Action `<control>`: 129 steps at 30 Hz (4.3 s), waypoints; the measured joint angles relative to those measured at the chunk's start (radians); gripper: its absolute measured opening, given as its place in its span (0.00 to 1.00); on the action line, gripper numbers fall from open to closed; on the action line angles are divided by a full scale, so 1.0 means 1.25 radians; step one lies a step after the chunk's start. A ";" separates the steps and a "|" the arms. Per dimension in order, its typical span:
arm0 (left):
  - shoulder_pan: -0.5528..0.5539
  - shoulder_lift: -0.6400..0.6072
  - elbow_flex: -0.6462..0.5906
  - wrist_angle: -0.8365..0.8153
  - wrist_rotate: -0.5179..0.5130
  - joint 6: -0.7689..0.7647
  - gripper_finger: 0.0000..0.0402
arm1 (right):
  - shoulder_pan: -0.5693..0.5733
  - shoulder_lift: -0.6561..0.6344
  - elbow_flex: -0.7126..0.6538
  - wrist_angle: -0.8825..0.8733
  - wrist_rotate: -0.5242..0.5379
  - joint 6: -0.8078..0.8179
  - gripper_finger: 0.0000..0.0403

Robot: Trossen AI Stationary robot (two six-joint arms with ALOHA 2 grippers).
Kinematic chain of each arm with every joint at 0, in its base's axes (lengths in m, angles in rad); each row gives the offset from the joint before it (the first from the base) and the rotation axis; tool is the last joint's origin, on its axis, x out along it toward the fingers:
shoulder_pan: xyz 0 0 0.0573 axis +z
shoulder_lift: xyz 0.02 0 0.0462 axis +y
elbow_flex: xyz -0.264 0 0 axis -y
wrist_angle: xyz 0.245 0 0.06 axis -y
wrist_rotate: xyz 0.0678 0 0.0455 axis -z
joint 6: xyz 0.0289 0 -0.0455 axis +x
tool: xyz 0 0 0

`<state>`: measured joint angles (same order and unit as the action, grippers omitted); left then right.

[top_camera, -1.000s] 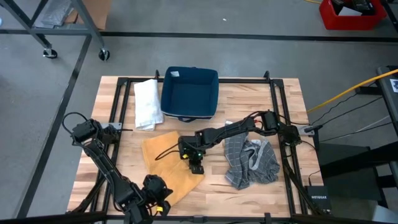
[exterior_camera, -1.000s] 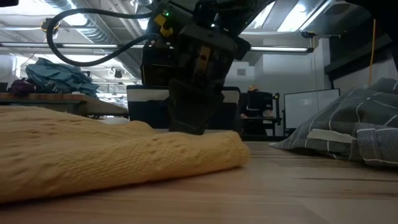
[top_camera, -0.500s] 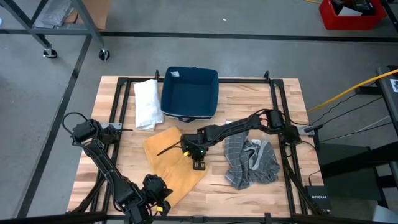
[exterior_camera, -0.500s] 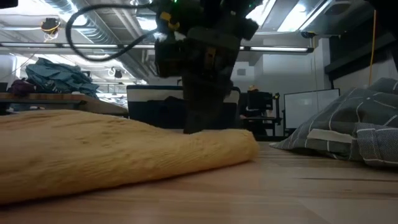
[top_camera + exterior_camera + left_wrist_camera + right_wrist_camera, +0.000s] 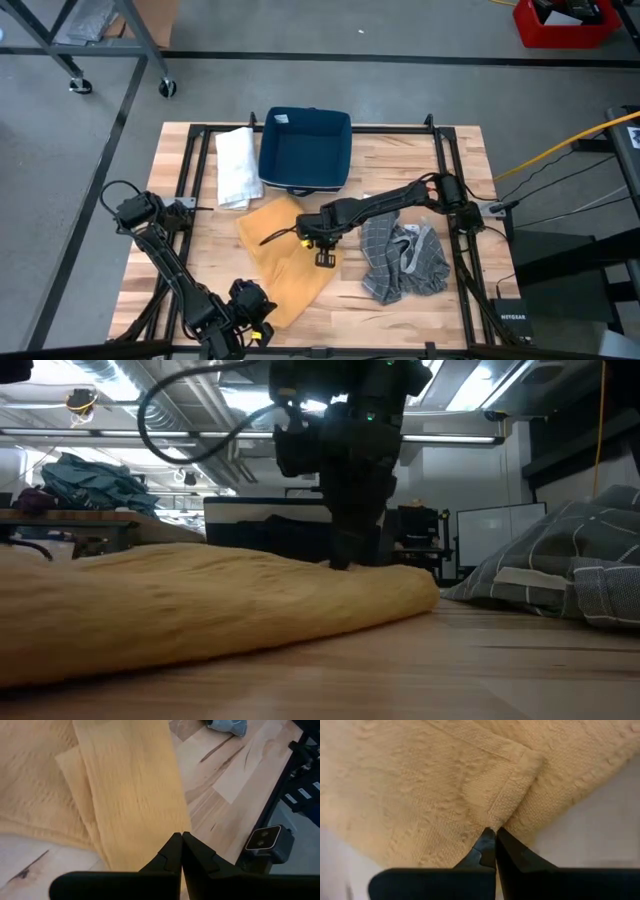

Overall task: Fold towel
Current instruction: Fold the yellow towel

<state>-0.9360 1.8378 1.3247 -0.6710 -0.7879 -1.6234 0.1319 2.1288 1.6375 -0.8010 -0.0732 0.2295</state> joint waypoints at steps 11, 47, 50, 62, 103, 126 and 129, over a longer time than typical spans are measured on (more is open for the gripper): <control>0.000 0.000 0.000 -0.001 0.000 0.007 0.00 | 0.000 -0.018 0.000 0.023 0.023 -0.001 0.01; 0.018 0.000 0.000 -0.039 -0.019 -0.018 0.00 | -0.001 -0.049 0.004 -0.108 0.254 0.043 0.12; 0.028 0.000 0.000 -0.090 -0.057 -0.059 0.00 | -0.001 -0.049 0.003 -0.089 0.255 0.023 0.15; 0.094 0.000 0.000 -0.194 -0.067 -0.016 0.00 | -0.001 -0.049 0.003 -0.030 0.254 0.000 0.18; 0.291 0.000 -0.262 -0.419 0.099 -0.105 0.14 | 0.007 -0.043 0.003 -0.099 0.134 0.000 0.18; 0.116 -0.001 -0.150 -0.107 0.521 0.018 0.01 | 0.072 0.011 0.003 -0.121 0.185 -0.010 0.18; 0.079 0.002 -0.135 -0.003 0.535 0.006 0.02 | 0.072 0.011 0.003 -0.115 0.185 -0.033 0.18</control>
<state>-0.8376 1.8400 1.1564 -0.6748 -0.1188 -1.6156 0.2222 2.1422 1.6413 -0.9448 0.1579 0.1876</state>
